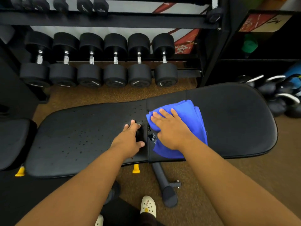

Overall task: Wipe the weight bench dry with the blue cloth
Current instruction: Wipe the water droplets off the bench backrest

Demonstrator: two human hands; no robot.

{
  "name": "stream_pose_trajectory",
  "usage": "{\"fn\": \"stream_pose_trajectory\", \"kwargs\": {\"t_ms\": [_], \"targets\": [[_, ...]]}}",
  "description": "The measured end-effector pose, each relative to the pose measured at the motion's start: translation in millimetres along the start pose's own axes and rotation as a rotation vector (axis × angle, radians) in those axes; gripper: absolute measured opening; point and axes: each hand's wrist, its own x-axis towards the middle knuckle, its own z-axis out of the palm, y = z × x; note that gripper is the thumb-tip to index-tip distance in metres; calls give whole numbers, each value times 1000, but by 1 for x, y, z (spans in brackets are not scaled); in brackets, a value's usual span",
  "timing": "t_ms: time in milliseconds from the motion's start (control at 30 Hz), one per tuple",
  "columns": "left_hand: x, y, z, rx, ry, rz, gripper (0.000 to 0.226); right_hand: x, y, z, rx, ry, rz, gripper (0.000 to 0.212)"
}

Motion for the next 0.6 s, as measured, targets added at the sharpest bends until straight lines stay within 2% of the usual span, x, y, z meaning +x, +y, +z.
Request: {"fn": "stream_pose_trajectory", "kwargs": {"t_ms": [100,200,333,600], "targets": [[2,-6,3,-13,16,30,76,-29,2,4,34,-29,4,63],[6,-12,4,-18,17,53,74,-30,20,-2,13,17,140,64],[9,-14,8,-10,13,64,74,13,42,-19,17,37,238,60],[14,-12,11,15,15,49,75,86,27,-31,45,-36,228,57]]}}
